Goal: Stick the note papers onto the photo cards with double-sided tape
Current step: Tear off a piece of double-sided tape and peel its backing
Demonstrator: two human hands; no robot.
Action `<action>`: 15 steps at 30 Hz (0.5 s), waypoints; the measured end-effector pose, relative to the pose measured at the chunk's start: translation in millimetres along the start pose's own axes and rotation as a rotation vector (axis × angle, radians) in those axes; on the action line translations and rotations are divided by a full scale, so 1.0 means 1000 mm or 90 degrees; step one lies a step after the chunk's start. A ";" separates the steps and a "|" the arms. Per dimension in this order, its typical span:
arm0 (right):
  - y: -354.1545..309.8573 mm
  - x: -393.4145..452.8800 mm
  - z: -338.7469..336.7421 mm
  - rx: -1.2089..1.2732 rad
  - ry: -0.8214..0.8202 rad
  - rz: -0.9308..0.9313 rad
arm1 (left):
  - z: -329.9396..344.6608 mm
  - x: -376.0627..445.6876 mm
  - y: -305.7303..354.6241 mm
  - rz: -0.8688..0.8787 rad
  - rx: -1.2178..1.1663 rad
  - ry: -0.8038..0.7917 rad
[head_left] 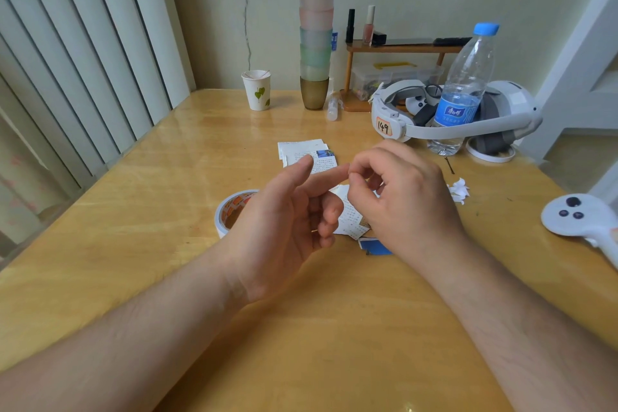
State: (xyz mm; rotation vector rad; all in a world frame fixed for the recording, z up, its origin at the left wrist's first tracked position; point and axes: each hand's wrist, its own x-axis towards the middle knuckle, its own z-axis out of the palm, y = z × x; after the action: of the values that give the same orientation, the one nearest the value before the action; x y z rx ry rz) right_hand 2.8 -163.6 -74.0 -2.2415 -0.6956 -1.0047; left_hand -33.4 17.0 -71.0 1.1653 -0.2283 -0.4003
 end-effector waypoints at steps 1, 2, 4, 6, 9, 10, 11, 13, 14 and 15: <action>-0.001 0.000 0.000 0.005 -0.001 0.003 | 0.000 0.000 0.000 0.002 0.001 0.006; -0.001 0.000 0.000 0.012 -0.003 0.007 | 0.000 0.000 0.000 0.003 0.000 0.011; -0.003 0.000 0.000 0.026 -0.006 0.016 | 0.000 0.000 0.000 0.003 -0.002 0.018; -0.004 -0.001 -0.002 0.047 -0.010 0.034 | -0.001 0.000 0.000 0.005 -0.002 0.019; -0.005 0.000 -0.002 0.077 -0.014 0.068 | 0.000 0.000 0.001 0.007 -0.002 0.022; -0.005 0.000 -0.002 0.087 -0.016 0.081 | 0.000 0.000 0.002 0.006 -0.007 0.025; -0.006 0.000 -0.001 0.101 -0.019 0.097 | 0.000 0.000 0.002 0.005 -0.011 0.026; -0.007 0.000 -0.001 0.129 -0.027 0.134 | 0.001 0.000 0.003 0.005 -0.018 0.026; -0.008 0.000 -0.001 0.145 -0.032 0.159 | 0.001 0.000 0.004 0.006 -0.022 0.026; -0.008 0.001 -0.001 0.167 -0.039 0.188 | 0.001 0.000 0.004 0.006 -0.026 0.028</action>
State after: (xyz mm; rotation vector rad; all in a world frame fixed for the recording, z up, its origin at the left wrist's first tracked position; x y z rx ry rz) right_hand -2.8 -158.4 -70.4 -2.0747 -0.4731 -0.6626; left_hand -33.2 17.6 -66.6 1.1309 -0.1865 -0.3694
